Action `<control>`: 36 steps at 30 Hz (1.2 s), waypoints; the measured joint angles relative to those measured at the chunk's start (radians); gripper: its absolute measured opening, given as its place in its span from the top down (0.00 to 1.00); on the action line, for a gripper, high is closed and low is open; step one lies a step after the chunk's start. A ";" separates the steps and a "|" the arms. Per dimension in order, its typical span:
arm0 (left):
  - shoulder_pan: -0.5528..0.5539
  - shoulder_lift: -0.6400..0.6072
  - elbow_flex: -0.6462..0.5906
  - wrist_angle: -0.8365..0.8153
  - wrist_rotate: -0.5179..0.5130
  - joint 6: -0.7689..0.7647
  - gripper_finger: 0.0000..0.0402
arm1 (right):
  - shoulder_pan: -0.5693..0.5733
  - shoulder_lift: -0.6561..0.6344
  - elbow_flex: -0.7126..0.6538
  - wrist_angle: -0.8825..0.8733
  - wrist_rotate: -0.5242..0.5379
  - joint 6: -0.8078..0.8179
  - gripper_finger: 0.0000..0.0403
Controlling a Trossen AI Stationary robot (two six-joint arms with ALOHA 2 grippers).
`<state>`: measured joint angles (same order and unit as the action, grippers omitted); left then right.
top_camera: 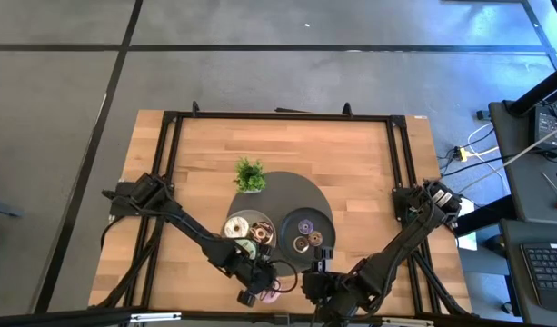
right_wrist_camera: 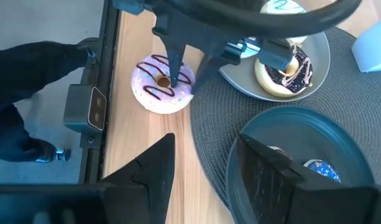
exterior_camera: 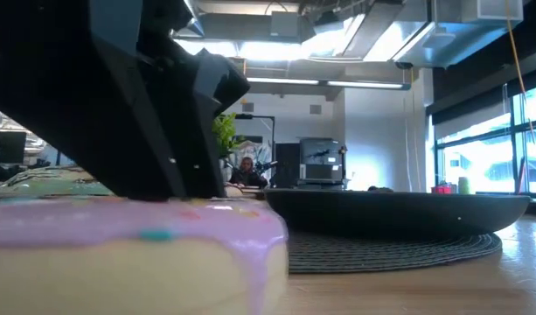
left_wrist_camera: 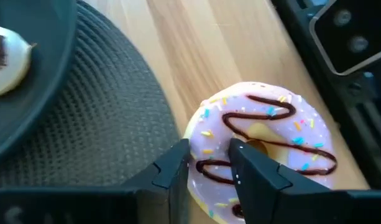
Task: Pick & Place donuts
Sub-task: Put the large purple donut on the gray plate
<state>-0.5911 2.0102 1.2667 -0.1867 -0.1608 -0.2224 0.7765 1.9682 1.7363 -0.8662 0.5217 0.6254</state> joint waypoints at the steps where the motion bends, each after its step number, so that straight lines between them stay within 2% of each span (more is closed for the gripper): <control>1: 0.000 -0.001 0.000 -0.001 0.011 0.000 0.73 | 0.000 0.000 0.000 -0.002 0.000 0.000 0.57; 7: 0.002 -0.001 0.005 -0.010 0.032 0.001 0.91 | 0.000 0.000 0.000 -0.021 0.000 0.000 0.57; 10: 0.015 -0.016 0.032 -0.067 0.084 0.001 0.97 | 0.000 0.000 0.000 -0.044 0.000 0.021 0.57; 14: 0.037 -0.087 0.056 -0.185 0.115 0.025 0.98 | 0.000 0.000 0.000 -0.078 -0.006 0.027 0.57; 17: 0.048 -0.186 0.037 -0.286 0.089 0.032 0.99 | 0.000 -0.004 0.000 -0.144 -0.017 0.072 0.57; 22: 0.085 -0.377 -0.080 -0.314 0.059 -0.009 0.99 | 0.018 -0.019 0.001 -0.258 0.041 0.166 0.57; 26: 0.168 -0.498 -0.182 -0.306 0.054 -0.067 0.99 | 0.029 -0.053 0.001 -0.305 0.107 0.205 0.57; 32: 0.264 -0.530 -0.323 -0.257 0.136 -0.151 0.99 | 0.021 -0.073 0.001 -0.306 0.122 0.208 0.57; 36: 0.286 -0.530 -0.374 -0.238 0.133 -0.166 0.99 | 0.008 -0.073 0.001 -0.307 0.121 0.199 0.57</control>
<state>-0.3054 1.4807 0.8928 -0.4248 -0.0278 -0.3880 0.7849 1.8950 1.7374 -1.1729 0.6430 0.8240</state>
